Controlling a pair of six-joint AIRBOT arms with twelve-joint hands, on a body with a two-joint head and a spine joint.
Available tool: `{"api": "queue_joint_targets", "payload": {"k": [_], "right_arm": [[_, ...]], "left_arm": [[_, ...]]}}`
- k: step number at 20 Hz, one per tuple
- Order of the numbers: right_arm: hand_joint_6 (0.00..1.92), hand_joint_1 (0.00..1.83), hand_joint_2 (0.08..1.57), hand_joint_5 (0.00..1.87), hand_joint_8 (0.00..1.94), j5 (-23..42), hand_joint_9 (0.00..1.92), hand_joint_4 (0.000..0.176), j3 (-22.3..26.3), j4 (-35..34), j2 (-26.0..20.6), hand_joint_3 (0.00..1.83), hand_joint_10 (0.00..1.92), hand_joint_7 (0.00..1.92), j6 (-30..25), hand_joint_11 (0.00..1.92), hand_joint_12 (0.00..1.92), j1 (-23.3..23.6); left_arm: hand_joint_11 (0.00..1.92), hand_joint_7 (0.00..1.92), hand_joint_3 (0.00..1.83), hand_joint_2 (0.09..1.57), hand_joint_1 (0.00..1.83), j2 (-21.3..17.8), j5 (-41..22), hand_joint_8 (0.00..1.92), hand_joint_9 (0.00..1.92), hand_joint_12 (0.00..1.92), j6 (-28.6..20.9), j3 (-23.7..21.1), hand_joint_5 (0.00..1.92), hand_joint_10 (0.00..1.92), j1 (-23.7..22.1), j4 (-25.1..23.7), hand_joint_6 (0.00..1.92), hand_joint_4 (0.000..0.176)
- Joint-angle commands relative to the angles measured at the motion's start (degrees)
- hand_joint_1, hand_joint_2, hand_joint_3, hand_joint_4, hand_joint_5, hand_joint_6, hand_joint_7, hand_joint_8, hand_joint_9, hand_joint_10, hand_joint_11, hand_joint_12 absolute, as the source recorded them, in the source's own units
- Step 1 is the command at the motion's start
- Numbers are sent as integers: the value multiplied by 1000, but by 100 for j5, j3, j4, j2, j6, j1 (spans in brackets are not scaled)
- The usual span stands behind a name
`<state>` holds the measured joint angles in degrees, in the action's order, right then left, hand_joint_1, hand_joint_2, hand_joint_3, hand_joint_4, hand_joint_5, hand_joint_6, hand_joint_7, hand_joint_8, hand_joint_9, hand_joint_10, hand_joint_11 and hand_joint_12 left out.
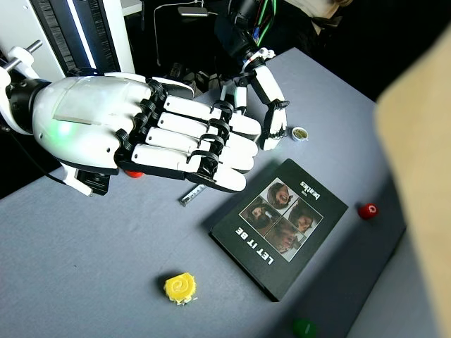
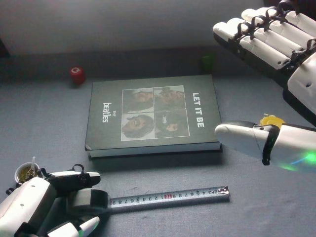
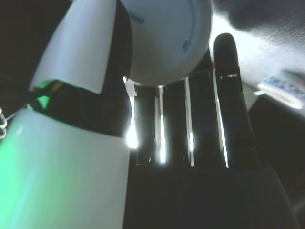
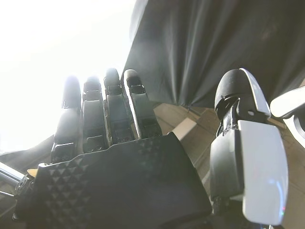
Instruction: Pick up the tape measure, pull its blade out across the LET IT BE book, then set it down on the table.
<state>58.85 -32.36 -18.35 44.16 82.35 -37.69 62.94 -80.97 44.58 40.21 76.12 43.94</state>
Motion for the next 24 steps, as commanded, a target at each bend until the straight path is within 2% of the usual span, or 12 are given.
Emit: {"api": "queue_joint_targets", "payload": {"k": [1,3,4,5,6,9,14,21,23,24], "right_arm": [[0,28,1089,67,1,689,80,0,-1,219,-3,0,2,130,-49,0,371,50],[1,35,1086,70,1,701,83,0,-1,219,-3,0,2,132,-58,0,390,46],[1,40,1085,71,0,702,80,0,-1,219,-3,0,1,130,-65,0,391,47],[1,40,1085,71,0,702,80,0,-1,219,-3,0,1,130,-65,0,391,47],[2,44,1083,74,1,702,84,0,-1,220,-2,0,2,133,-71,0,395,47],[1,45,1083,73,0,706,81,0,-1,220,-3,0,0,130,-80,0,377,47],[1,50,1081,73,0,694,81,0,-2,223,-7,0,1,130,-88,0,373,46],[3,65,1082,68,2,412,76,0,-16,238,-54,0,1,122,99,0,329,140],[7,232,1087,93,5,250,88,0,4,225,-73,1,3,150,193,0,411,229],[14,347,1086,128,8,164,109,0,49,111,-87,0,9,173,305,0,545,299]], "left_arm": [[560,864,0,1043,1257,70,-573,5,816,677,-21,21,827,12,-35,-289,3,0],[593,905,0,1040,1274,71,-574,4,878,701,85,3,871,14,-66,-325,6,0],[696,1088,6,1071,1362,84,-572,545,934,769,88,18,934,933,-66,-330,713,0],[696,1088,6,1071,1362,85,-572,545,934,769,89,19,934,933,-66,-330,713,0],[814,1093,2,1079,1385,87,-572,838,909,973,111,20,1054,1216,-75,-330,657,0],[856,1098,0,1069,1388,95,-572,837,921,1068,111,19,1133,1224,-77,-341,544,0],[852,1124,0,1064,1389,82,-571,803,921,1065,111,45,1130,1192,-135,-490,580,0],[855,1136,0,1063,1390,-260,-103,778,925,1072,108,80,1120,1194,-1083,-813,585,0],[838,1141,0,1064,1390,-376,149,779,908,1072,112,89,1123,1206,-1353,-861,580,0],[829,1143,0,1067,1389,-432,291,781,902,1083,145,100,1108,1211,-1472,-919,602,0]]}}
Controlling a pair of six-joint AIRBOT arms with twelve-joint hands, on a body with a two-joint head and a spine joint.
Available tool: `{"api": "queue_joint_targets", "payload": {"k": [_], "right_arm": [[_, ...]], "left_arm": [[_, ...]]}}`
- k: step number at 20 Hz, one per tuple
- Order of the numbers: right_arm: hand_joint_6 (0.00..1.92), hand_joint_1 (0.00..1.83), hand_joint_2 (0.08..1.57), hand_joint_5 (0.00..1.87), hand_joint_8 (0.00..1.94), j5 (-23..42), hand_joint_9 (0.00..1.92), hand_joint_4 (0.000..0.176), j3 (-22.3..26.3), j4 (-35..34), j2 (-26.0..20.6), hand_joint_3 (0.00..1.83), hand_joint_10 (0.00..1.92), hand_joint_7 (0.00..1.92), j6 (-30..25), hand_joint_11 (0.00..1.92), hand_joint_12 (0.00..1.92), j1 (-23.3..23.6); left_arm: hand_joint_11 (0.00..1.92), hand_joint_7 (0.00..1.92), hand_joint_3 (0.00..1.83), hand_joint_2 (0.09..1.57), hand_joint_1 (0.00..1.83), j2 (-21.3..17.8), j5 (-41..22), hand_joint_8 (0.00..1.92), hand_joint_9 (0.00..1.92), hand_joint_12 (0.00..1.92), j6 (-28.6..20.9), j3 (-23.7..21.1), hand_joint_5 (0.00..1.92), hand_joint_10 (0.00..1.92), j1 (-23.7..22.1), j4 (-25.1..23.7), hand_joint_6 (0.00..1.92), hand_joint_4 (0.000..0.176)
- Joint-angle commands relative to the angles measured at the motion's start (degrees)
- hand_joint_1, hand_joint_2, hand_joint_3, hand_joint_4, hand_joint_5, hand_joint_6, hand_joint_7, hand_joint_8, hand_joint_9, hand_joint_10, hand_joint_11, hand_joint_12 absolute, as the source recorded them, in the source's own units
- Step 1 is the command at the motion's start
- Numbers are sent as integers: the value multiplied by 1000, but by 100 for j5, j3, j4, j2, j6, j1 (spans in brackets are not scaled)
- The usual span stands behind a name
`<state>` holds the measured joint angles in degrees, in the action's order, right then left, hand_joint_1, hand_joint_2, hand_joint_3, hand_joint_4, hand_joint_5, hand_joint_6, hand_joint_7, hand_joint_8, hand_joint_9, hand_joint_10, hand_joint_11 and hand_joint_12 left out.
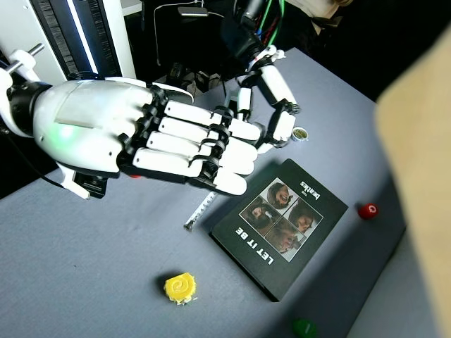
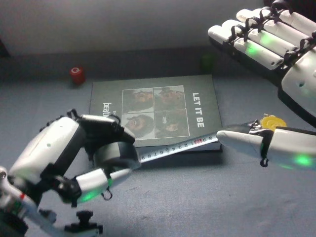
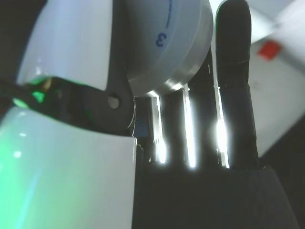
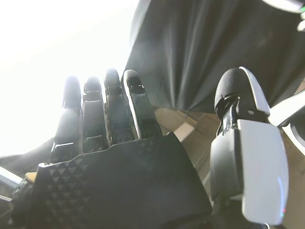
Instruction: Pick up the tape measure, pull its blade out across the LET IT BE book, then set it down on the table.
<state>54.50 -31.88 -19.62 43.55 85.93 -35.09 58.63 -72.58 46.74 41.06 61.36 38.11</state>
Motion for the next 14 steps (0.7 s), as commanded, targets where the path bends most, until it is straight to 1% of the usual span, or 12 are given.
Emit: {"api": "queue_joint_targets", "payload": {"k": [1,3,4,6,8,9,11,12,13,14], "right_arm": [[18,422,1080,157,9,430,140,0,142,-265,-45,0,16,198,173,0,660,221],[21,529,1082,213,12,191,193,0,282,-962,-47,0,21,254,539,0,807,561],[23,583,1094,242,15,-26,226,0,293,-1148,-68,3,26,291,703,0,861,806],[22,672,1119,292,12,-563,274,0,280,-1843,-103,7,26,343,1111,0,930,1306],[23,765,1132,345,15,-1277,334,0,150,-2460,-34,6,32,403,1502,0,994,1857],[30,819,1139,387,22,-1502,374,0,85,-2676,26,6,40,449,1697,0,1064,2043],[32,898,1154,450,24,-1855,440,0,-13,-2950,94,6,48,524,1967,0,1231,2211],[33,926,1154,500,21,-2039,488,0,-44,-3149,135,3,53,575,2083,20,1282,2259],[32,955,1158,554,20,-2239,550,0,-91,-3510,188,1,60,636,2407,82,1296,2324],[32,955,1158,554,20,-2248,550,0,-108,-3544,214,1,60,636,2491,82,1296,2336]], "left_arm": [[824,1140,0,1068,1389,-123,-208,787,901,1053,4,40,1102,1213,-213,-460,612,0],[832,1139,0,1068,1389,-291,306,788,901,1049,118,100,1100,1213,-509,-638,614,0],[841,1138,0,1068,1389,-366,484,787,904,1053,145,144,1100,1213,-663,-706,615,0],[844,1137,0,1068,1389,-552,822,787,905,1056,291,254,1101,1213,-959,-807,615,0],[837,1137,0,1070,1389,-720,1173,794,904,1073,296,391,1086,1215,-1131,-949,631,0],[835,1142,0,1070,1389,-776,1379,785,906,1073,296,460,1078,1211,-1207,-1019,643,0],[834,1144,0,1070,1389,-863,1645,782,907,1071,308,592,1076,1210,-1393,-1124,647,0],[834,1146,0,1069,1389,-904,1726,777,908,1071,345,646,1074,1208,-1517,-1126,652,0],[830,1149,0,1069,1390,-933,1768,770,916,1069,371,733,1064,1196,-1658,-1127,671,0],[830,1149,0,1069,1390,-934,1821,770,916,1069,371,769,1064,1196,-1717,-1118,671,0]]}}
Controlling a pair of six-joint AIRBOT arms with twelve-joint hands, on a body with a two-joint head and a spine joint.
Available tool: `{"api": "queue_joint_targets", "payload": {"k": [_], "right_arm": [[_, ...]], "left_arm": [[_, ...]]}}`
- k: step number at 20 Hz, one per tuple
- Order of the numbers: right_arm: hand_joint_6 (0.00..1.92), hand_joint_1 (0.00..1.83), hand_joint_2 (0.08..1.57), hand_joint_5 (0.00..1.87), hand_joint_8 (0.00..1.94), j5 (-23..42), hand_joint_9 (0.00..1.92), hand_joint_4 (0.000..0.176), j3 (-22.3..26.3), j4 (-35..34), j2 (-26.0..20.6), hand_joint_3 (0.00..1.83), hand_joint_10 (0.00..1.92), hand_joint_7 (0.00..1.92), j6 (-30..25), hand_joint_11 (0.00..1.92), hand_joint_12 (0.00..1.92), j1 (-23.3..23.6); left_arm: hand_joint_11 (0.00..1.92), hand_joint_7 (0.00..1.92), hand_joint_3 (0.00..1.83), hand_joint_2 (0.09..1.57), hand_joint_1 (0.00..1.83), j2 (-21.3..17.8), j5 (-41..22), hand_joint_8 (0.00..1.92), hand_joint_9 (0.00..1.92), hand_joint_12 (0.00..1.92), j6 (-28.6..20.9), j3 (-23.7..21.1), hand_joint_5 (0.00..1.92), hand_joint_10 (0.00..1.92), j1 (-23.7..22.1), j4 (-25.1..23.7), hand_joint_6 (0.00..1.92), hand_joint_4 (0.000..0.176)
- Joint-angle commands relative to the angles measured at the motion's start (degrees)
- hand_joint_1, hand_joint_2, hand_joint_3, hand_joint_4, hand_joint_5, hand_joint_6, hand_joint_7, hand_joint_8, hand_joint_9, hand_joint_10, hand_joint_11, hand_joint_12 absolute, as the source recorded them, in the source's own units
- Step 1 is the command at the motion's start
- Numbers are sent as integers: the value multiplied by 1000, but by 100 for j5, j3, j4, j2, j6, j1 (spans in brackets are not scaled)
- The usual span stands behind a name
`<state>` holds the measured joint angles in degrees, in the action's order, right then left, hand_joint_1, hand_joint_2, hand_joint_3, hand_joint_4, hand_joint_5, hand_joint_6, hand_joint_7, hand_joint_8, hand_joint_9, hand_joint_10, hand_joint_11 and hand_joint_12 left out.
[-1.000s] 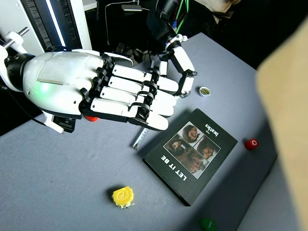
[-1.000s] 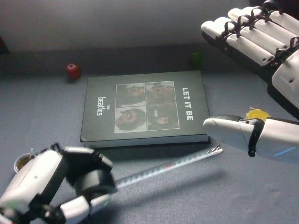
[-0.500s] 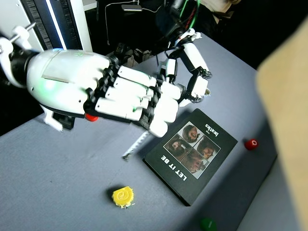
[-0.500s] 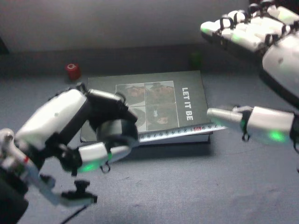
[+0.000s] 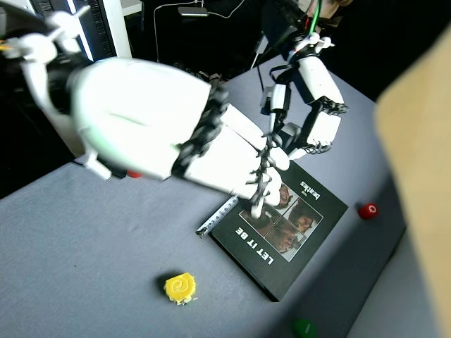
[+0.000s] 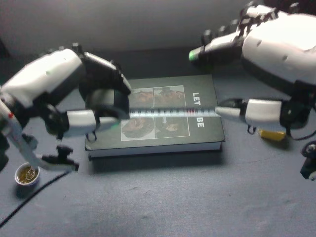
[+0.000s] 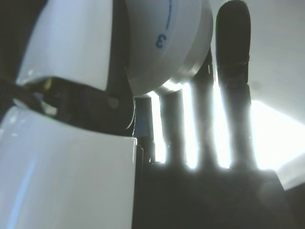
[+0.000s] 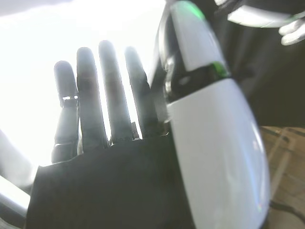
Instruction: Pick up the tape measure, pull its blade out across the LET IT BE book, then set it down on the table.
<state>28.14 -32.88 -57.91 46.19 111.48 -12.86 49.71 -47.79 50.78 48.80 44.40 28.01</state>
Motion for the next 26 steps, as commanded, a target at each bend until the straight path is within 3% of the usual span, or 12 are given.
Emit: {"api": "queue_joint_targets", "payload": {"k": [1,3,6,8,11,14,16,26], "right_arm": [[29,972,1161,562,18,398,566,0,-24,71,9,2,63,646,254,95,1298,179],[38,1002,1167,599,25,597,619,0,-50,-231,157,3,80,677,594,136,1309,180],[37,986,1160,637,27,1115,674,0,-105,289,305,0,92,732,506,182,1298,-65],[35,989,1155,671,24,1384,699,0,-106,-266,380,0,92,770,815,223,1283,-68],[40,1035,1168,704,32,1220,733,0,-197,-365,432,4,101,812,822,270,1294,97],[46,1060,1171,737,43,642,783,0,-562,-366,601,3,124,859,887,333,1309,311],[49,1065,1171,754,48,678,793,0,-874,-397,829,2,131,882,934,352,1312,344],[30,1075,1177,762,26,1034,755,0,-1476,-224,1409,2,128,886,878,275,1294,207]], "left_arm": [[827,1146,0,1069,1390,-42,-555,781,917,1068,-34,71,1067,1190,-129,-90,667,0],[825,1136,0,1070,1390,-98,-464,802,912,1070,-34,155,1075,1197,-295,-22,652,0],[833,1131,0,1070,1389,-167,-181,807,910,1080,67,213,1079,1200,-483,2,650,0],[831,1132,0,1070,1389,-220,-186,805,910,1080,67,212,1079,1200,-514,36,651,0],[828,1132,0,1070,1389,-290,-147,804,909,1076,67,246,1077,1201,-549,45,651,0],[839,1123,0,1070,1389,-300,-205,818,906,1084,58,316,1090,1205,-549,213,638,0],[835,1119,1,1077,1388,-305,-205,819,913,1085,-3,327,1039,1213,-558,353,700,0],[854,1123,0,1073,1389,-297,-175,808,921,1069,-57,385,1057,1205,-636,530,674,0]]}}
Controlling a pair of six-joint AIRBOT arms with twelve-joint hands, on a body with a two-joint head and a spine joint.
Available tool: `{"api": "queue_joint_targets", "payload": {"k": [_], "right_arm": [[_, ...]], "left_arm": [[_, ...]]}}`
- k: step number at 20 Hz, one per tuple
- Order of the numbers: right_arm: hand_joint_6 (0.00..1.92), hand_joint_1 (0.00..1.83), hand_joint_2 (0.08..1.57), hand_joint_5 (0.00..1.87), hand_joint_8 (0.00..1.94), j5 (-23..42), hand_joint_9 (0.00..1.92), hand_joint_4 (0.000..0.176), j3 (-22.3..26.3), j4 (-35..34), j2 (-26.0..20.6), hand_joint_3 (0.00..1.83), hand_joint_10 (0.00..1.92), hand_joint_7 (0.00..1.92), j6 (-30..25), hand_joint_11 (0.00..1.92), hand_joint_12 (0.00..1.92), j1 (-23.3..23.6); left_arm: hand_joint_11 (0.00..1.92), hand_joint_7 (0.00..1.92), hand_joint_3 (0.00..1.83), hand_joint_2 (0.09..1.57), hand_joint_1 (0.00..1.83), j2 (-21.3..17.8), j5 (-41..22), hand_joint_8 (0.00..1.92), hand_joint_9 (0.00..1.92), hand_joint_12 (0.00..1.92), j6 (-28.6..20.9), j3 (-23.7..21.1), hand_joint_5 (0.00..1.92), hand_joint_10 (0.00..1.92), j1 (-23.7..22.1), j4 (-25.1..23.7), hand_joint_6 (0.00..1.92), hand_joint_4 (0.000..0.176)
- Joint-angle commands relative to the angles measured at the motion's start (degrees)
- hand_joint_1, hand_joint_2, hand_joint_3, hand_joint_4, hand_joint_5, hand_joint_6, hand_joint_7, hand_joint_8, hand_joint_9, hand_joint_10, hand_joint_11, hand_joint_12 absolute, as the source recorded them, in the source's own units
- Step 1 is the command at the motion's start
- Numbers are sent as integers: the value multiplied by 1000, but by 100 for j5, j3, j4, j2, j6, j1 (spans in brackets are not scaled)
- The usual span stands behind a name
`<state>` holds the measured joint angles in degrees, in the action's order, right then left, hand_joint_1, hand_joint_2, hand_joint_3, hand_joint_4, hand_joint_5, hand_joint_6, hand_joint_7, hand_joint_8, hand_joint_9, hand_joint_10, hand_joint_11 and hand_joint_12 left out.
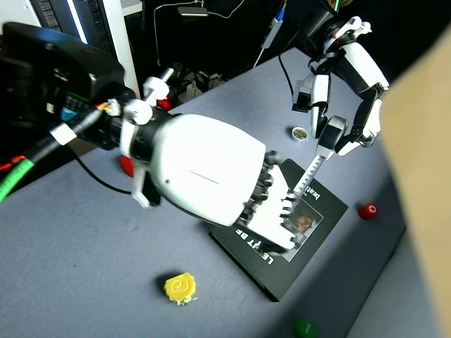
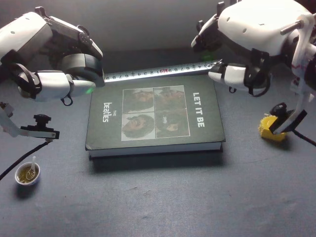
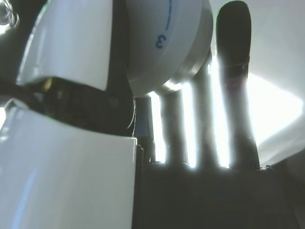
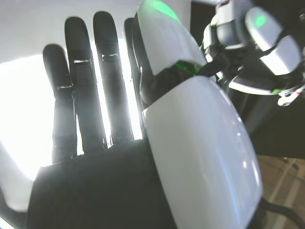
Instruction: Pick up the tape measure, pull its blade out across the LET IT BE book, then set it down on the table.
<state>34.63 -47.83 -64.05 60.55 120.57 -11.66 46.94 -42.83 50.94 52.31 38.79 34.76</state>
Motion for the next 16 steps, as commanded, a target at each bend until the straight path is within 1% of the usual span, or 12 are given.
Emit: {"api": "queue_joint_targets", "payload": {"k": [1,3,5,10,16], "right_arm": [[29,1078,1178,762,25,378,755,0,-23,417,-3,3,128,886,-53,269,1290,107],[26,1057,1175,763,22,304,751,0,-84,453,34,1,127,887,-75,251,1281,116],[25,1052,1174,764,21,401,751,0,-276,708,194,0,127,887,-181,275,1291,72],[25,1060,1177,772,17,404,768,0,-580,733,468,1,136,886,-181,333,1309,-33],[23,1070,1178,776,15,546,769,0,-699,737,671,1,139,888,-167,293,1288,-197]], "left_arm": [[854,1122,0,1073,1389,-17,-665,809,921,1069,-72,43,1054,1206,-88,-125,678,0],[855,1123,0,1073,1389,-16,-665,804,921,1070,-72,62,1055,1205,-95,-109,687,0],[851,1124,0,1071,1389,-21,-665,798,923,1085,-73,72,1066,1203,-111,-107,673,0],[834,1120,0,1071,1389,-30,-653,811,913,1088,-86,62,1080,1213,-59,-103,641,0],[841,1121,0,1072,1389,-64,-590,819,906,1091,-362,-3,1085,1218,-84,-155,630,0]]}}
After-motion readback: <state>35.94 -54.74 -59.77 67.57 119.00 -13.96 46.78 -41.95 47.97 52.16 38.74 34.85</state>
